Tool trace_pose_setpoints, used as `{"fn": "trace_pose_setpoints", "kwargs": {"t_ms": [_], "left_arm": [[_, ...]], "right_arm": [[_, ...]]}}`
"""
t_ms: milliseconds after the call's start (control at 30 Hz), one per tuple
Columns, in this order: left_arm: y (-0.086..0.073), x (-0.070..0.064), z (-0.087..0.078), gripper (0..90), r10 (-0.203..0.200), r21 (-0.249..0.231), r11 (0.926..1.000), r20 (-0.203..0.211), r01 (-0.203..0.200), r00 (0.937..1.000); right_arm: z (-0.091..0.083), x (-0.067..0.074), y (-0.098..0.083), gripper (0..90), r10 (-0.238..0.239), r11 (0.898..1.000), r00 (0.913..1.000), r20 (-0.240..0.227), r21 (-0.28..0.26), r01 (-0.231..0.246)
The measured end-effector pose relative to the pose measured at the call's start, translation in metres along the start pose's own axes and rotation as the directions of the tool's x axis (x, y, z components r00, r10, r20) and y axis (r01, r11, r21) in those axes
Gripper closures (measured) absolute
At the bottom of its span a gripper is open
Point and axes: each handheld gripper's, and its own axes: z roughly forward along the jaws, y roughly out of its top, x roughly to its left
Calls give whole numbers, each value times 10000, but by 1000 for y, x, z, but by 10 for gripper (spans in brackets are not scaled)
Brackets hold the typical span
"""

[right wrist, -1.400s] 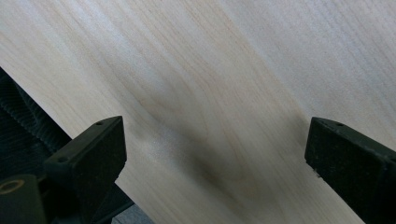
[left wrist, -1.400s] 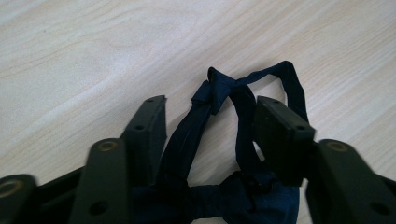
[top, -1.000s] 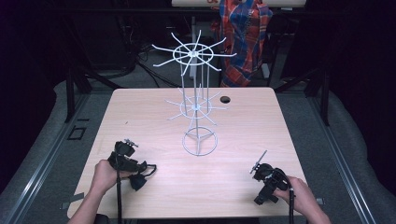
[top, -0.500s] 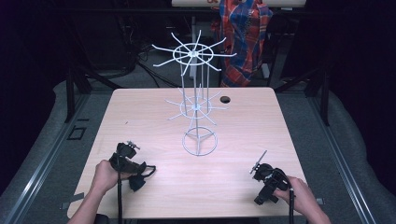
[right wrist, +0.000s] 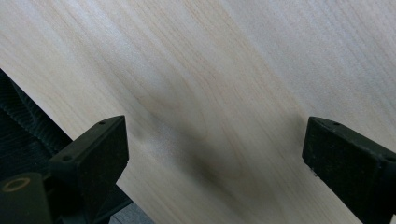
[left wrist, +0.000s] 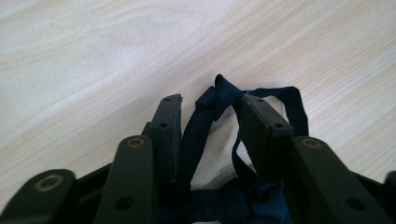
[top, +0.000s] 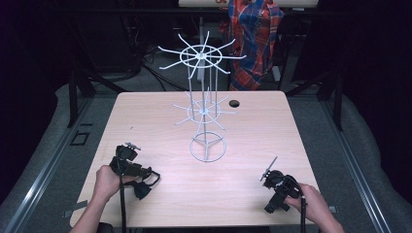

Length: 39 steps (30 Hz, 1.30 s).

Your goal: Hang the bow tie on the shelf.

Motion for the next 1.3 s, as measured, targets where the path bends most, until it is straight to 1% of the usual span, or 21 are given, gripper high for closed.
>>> {"fn": "trace_pose_setpoints", "kwargs": {"t_ms": [33, 67, 100, 133, 200, 267, 333, 400, 467, 633, 733, 867, 900, 1000, 1133, 1200, 1267, 1300], "left_arm": [[1, -1, 0, 553, 44, -9, 10000, 179, -44, 9998], [1, -1, 0, 541, 44, -9, 10000, 179, -44, 9998], [1, -2, 3, 528, 82, 261, 9996, 476, -95, 9988], [1, -2, 5, 516, -16, 390, 9992, 671, -10, 9977], [1, -2, 7, 483, -1, 468, 9989, 682, -31, 9977], [1, -2, 6, 483, -26, 452, 9990, 719, -7, 9974], [1, -2, 8, 489, -21, 706, 9975, 671, -26, 9977], [0, -2, 12, 514, -68, 912, 9958, 570, 16, 9984], [0, -3, 12, 538, -87, 956, 9954, 600, 29, 9982], [-1, -4, 12, 682, 175, 961, 9951, 489, -222, 9986], [-2, -4, 13, 725, 294, 1076, 9936, 403, -336, 9988], [-3, -5, 14, 771, 387, 1067, 9934, 314, -419, 9988], [-3, -5, 14, 786, 408, 1080, 9932, 326, -441, 9986], [-3, -6, 14, 821, 483, 1061, 9930, 326, -515, 9983], [-4, -4, 13, 843, 548, 1067, 9926, 394, -588, 9977], [-4, -4, 12, 850, 482, 958, 9941, 383, -517, 9981], [-4, -4, 11, 854, 496, 904, 9945, 377, -528, 9981], [-4, -3, 9, 855, 522, 776, 9955, 384, -551, 9979]], "right_arm": [[0, 0, 0, 69, 13, 10000, 10000, -7, 24, -13], [0, 0, 0, 69, 13, 10000, 10000, -7, 24, -13], [0, 0, 0, 71, -73, 10000, 9999, 77, 24, 72], [0, 0, 0, 72, -85, 10000, 9999, 94, 38, 85], [0, 0, 0, 72, -73, 10000, 9999, 115, 57, 72], [0, 0, 0, 74, -63, 9999, 9999, 82, 82, 63], [1, 0, 0, 79, -48, 9999, 10000, 58, 109, 47], [1, 0, 0, 80, -38, 9999, 10000, 42, 101, 38], [1, 0, 1, 80, -52, 9999, 10000, 50, 96, 52], [1, 1, 1, 82, -66, 9999, 9999, 80, 115, 66], [1, 0, 1, 83, -71, 9999, 9999, 90, 109, 70], [1, 0, 1, 83, -85, 9999, 9999, 81, 116, 84], [1, 0, 1, 83, -47, 9999, 10000, 10, 95, 46], [1, 0, 1, 83, -82, 9999, 9999, 71, 110, 82], [1, 0, 1, 83, -92, 9999, 9999, 84, 81, 91], [1, 0, 1, 83, -78, 9999, 9999, 85, 96, 78], [1, 0, 1, 83, -77, 9999, 9999, 80, 83, 76], [1, 0, 1, 83, -121, 9999, 9999, 66, -3, 121]]}}
